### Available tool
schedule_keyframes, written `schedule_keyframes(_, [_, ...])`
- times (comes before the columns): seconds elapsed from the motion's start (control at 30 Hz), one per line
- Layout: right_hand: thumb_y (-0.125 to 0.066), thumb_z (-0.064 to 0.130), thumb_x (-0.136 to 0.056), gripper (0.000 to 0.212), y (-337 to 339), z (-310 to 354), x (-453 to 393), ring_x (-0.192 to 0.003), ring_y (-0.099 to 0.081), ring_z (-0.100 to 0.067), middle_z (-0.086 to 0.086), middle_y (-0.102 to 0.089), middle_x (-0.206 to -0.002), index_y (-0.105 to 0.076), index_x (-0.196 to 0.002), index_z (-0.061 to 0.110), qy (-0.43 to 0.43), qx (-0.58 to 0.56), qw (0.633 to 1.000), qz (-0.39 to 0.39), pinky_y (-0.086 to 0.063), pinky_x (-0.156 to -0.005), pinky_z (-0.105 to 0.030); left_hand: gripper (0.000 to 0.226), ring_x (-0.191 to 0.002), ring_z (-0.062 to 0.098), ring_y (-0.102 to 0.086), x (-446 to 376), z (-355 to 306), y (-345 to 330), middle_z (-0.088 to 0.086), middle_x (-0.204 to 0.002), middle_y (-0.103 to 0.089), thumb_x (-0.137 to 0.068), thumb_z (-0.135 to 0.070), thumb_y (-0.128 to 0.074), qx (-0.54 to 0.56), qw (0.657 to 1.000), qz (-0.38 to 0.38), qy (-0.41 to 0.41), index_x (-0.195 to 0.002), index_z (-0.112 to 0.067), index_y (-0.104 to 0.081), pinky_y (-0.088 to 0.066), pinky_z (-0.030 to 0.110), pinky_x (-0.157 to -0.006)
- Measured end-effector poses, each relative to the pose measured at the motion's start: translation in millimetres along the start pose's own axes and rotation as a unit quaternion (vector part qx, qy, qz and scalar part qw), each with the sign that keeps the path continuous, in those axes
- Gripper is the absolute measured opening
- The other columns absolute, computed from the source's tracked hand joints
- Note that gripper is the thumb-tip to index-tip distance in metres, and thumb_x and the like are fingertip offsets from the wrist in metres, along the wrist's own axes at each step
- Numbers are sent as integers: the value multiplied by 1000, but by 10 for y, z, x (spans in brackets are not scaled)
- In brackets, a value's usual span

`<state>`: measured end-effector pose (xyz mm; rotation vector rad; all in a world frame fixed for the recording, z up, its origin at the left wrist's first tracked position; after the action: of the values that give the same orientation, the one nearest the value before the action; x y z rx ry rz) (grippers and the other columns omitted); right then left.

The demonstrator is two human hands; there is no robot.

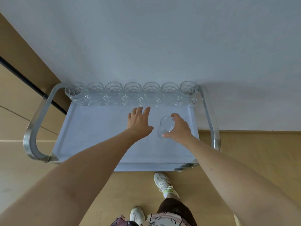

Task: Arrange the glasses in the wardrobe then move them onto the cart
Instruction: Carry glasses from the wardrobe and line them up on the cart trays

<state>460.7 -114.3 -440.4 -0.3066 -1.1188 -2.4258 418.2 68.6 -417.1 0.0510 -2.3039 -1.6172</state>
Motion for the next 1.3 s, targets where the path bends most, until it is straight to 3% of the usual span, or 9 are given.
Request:
schedule_keyframes(0.17, [-89,23,-68,87,-102,28,101,-129,-51,-23,-6,-54,-143,-45,-143,17,11,-29,998,-51,-44,-96,-32,88,-151,33,-15,191,159,-92,13,-161,-24,-86,-40,-72,-7,1000,9,-1,-157,-24,-22,-17,46,-122])
schedule_keyframes(0.43, [-94,27,-63,89,-210,146,452,-124,-55,-23,-7,-58,-137,-49,-140,16,23,-40,995,-88,-41,-89,-28,88,-151,35,-15,496,359,-46,14,-162,-23,-86,-38,-72,4,1000,-9,-8,-157,-23,-22,-18,47,-122])
schedule_keyframes(0.6, [-95,30,-63,91,-316,234,812,-124,-56,-22,-6,-59,-136,-49,-140,16,27,-37,994,-104,-47,-97,-34,87,-150,34,-16,848,470,-51,13,-162,-23,-87,-40,-70,7,1000,-9,-14,-157,-24,-21,-19,47,-122])
schedule_keyframes(0.93, [-95,28,-61,90,-669,218,1396,-127,-54,-19,-6,-58,-134,-49,-137,17,39,-38,996,-71,-47,-99,-33,80,-149,35,-18,1584,826,-153,14,-162,-21,-92,-46,-64,11,999,-21,34,-156,-23,-23,-19,48,-121])
schedule_keyframes(1.17, [-93,28,-63,88,-888,-1,1801,-123,-55,-18,0,-57,-134,-49,-138,20,57,-42,997,-37,-40,-88,-24,79,-149,33,-18,2284,886,-486,14,-162,-21,-93,-44,-63,14,996,-15,86,-157,-22,-22,-20,47,-121])
schedule_keyframes(1.3, [-91,25,-64,77,-1033,-180,2119,-112,-56,-18,3,-58,-121,-54,-131,19,73,-62,995,-34,-39,-83,-24,80,-148,34,-20,2752,841,-756,15,-161,-24,-91,-44,-64,15,993,-5,113,-157,-22,-23,-21,47,-120])
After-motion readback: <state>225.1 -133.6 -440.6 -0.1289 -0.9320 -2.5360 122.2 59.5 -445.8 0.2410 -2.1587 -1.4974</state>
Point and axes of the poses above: each hand's wrist, its own x-axis away from the middle knuckle, its own y-axis out of the back of the hand, z = x × y, the point moved 5 cm from there along -x, towards the middle knuckle
